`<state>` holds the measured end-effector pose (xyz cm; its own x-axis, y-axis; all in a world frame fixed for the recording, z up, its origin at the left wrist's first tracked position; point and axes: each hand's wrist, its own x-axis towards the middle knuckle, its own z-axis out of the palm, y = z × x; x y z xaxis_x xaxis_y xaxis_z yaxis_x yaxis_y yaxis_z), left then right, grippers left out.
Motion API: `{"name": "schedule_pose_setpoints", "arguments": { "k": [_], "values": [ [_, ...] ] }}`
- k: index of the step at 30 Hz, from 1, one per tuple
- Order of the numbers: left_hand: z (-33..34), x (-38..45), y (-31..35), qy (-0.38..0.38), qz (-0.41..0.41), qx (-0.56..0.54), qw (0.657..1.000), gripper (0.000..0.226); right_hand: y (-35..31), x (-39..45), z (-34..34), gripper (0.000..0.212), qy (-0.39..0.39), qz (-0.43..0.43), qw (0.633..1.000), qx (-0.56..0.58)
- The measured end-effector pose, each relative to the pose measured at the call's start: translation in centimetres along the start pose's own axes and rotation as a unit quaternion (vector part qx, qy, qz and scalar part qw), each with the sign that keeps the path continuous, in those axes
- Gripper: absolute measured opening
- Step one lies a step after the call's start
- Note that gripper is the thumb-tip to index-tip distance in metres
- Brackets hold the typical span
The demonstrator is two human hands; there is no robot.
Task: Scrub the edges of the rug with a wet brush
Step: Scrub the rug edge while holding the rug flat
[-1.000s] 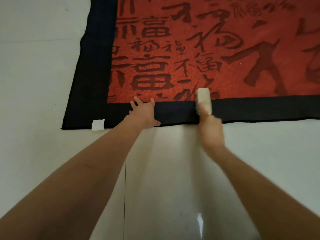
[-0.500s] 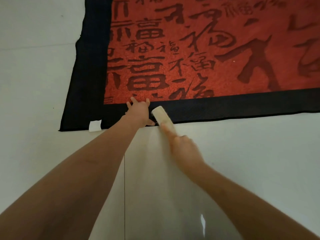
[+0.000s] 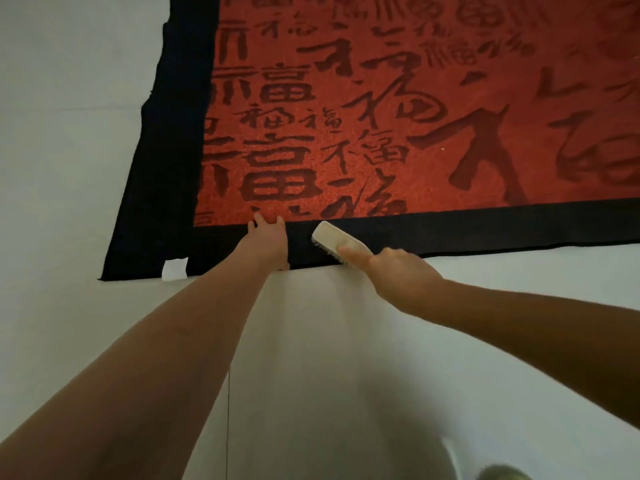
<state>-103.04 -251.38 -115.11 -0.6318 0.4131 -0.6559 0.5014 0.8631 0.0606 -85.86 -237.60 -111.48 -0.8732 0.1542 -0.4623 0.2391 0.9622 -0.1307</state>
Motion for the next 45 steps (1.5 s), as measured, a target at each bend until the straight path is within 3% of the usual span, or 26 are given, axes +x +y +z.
{"name": "schedule_pose_setpoints", "arguments": {
  "k": [6, 10, 13, 15, 17, 20, 22, 24, 27, 31, 33, 34, 36, 38, 41, 43, 45],
  "values": [
    [-1.8, -1.0, 5.8, 0.025, 0.112, -0.049, 0.992, 0.088, 1.7, 0.0, 0.8, 0.078, 0.049, 0.071, 0.993, 0.082],
    [0.1, -0.4, 8.9, 0.0, 0.054, -0.122, 0.991, 0.095, -1.8, 0.4, 4.1, 0.069, 0.083, 0.09, 0.961, 0.247],
    [0.8, -0.2, 9.6, 0.013, 0.031, -0.128, 0.991, 0.103, 3.1, 1.1, 4.0, 0.06, 0.092, 0.122, 0.978, 0.144],
    [0.9, -0.6, 10.2, -0.003, 0.03, -0.121, 0.992, 0.106, 8.0, 0.5, 2.8, 0.062, 0.121, 0.224, 0.955, 0.149],
    [1.1, -0.9, 10.9, -0.015, 0.011, -0.107, 0.994, 0.104, 8.7, 0.1, 2.6, 0.072, 0.151, 0.273, 0.933, 0.182],
    [1.4, -0.7, 12.0, -0.012, -0.015, -0.105, 0.994, 0.1, 3.5, 0.1, 4.0, 0.076, 0.111, 0.172, 0.954, 0.221],
    [1.2, -0.5, 12.2, -0.007, -0.024, -0.106, 0.994, 0.102, 3.1, 0.0, 4.7, 0.076, 0.09, 0.097, 0.974, 0.185],
    [0.9, -0.6, 12.2, -0.02, -0.02, -0.103, 0.994, 0.103, 7.2, 0.1, 4.4, 0.072, 0.094, 0.136, 0.977, 0.133],
    [1.1, -0.6, 12.5, -0.023, -0.023, -0.097, 0.995, 0.102, 10.9, -0.3, 3.5, 0.075, 0.159, 0.271, 0.933, 0.178],
    [1.2, -0.1, 12.7, -0.025, -0.029, -0.1, 0.994, 0.1, 4.7, 0.8, 4.1, 0.065, 0.115, 0.159, 0.959, 0.202],
    [1.2, 0.1, 12.5, -0.031, -0.027, -0.094, 0.995, 0.1, 5.5, 0.6, 4.2, 0.073, 0.103, 0.089, 0.979, 0.154],
    [1.2, 0.2, 12.6, -0.034, -0.021, -0.088, 0.995, 0.099, 7.5, 0.4, 3.8, 0.074, 0.107, 0.096, 0.981, 0.13],
    [1.1, 0.1, 12.6, -0.034, -0.009, -0.077, 0.996, 0.098, 11.7, 0.1, 2.6, 0.073, 0.127, 0.2, 0.961, 0.143],
    [1.1, 0.0, 12.6, -0.034, -0.016, -0.077, 0.996, 0.098, 11.6, 0.1, 2.5, 0.069, 0.152, 0.263, 0.936, 0.175],
    [1.0, 0.3, 13.0, -0.013, -0.005, -0.064, 0.998, 0.1, 6.4, 0.1, 4.4, 0.064, 0.111, 0.152, 0.96, 0.209],
    [1.1, 0.7, 12.8, -0.001, 0.02, -0.046, 0.999, 0.103, 6.5, -0.5, 5.2, 0.072, 0.088, 0.069, 0.977, 0.18],
    [1.2, 0.7, 12.7, 0.0, 0.038, -0.043, 0.998, 0.103, 10.5, -1.0, 4.2, 0.074, 0.105, 0.118, 0.977, 0.143]
  ]
}}
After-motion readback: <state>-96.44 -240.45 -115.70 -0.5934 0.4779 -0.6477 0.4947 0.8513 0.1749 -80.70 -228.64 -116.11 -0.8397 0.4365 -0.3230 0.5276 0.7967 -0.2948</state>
